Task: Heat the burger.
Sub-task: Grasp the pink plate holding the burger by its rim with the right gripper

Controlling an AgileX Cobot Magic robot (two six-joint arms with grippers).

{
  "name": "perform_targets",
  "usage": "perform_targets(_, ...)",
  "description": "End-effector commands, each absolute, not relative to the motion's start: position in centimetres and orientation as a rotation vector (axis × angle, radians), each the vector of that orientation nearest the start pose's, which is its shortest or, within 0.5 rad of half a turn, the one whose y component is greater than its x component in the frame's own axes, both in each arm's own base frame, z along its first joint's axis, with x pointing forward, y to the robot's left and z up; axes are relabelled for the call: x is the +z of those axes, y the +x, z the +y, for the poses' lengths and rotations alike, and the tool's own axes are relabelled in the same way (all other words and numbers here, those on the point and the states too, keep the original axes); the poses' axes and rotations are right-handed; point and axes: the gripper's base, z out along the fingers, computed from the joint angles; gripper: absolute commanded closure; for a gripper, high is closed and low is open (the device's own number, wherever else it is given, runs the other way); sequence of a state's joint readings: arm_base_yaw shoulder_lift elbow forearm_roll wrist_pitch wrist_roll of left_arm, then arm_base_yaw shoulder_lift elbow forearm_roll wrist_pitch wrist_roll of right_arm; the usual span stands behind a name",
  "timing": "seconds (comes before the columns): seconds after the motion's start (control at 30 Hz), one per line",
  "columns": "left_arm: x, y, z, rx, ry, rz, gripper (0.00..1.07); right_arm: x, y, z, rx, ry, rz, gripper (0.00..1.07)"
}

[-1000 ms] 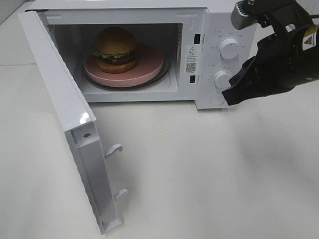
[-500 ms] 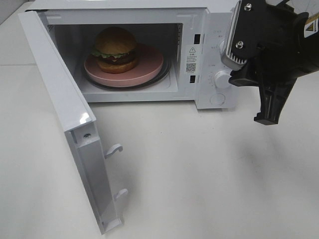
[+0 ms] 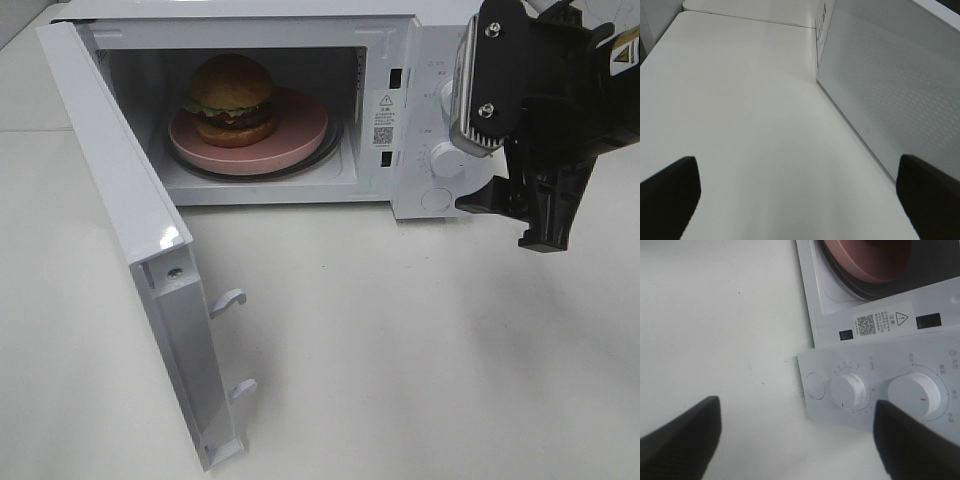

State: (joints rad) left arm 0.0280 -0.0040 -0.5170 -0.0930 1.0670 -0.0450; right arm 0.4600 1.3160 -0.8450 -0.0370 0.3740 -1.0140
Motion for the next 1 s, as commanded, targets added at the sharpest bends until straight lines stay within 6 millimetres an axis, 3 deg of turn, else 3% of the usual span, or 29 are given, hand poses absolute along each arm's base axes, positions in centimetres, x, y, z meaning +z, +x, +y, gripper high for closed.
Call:
perform_targets(0.03, 28.2, -0.9, -0.8, -0.131, -0.071, 2.018, 0.06, 27.3, 24.6, 12.0, -0.315, -1.593, 1.717, 0.07)
perform_targets(0.27, 28.2, -0.9, -0.8, -0.131, -0.071, 2.018, 0.06, 26.0, 24.9, 13.2, -0.302, -1.668, 1.714, 0.09)
perform_targets(0.33, 28.2, -0.9, -0.8, -0.131, -0.071, 2.018, 0.06, 24.9, 25.1, 15.0, -0.292, -1.740, 1.693, 0.10)
perform_targets(0.4, 28.2, -0.9, -0.8, -0.131, -0.071, 2.018, 0.06, 24.7, 25.3, 15.5, -0.292, -1.752, 1.688, 0.10)
perform_targets(0.6, 28.2, -0.9, -0.8, -0.131, -0.071, 2.018, 0.06, 24.0, 27.5, 18.9, -0.313, -1.824, 1.651, 0.11)
perform_targets(1.0, 28.2, -0.9, -0.8, -0.131, -0.071, 2.018, 0.06, 22.6, 31.4, 22.6, -0.355, -1.860, 1.632, 0.14)
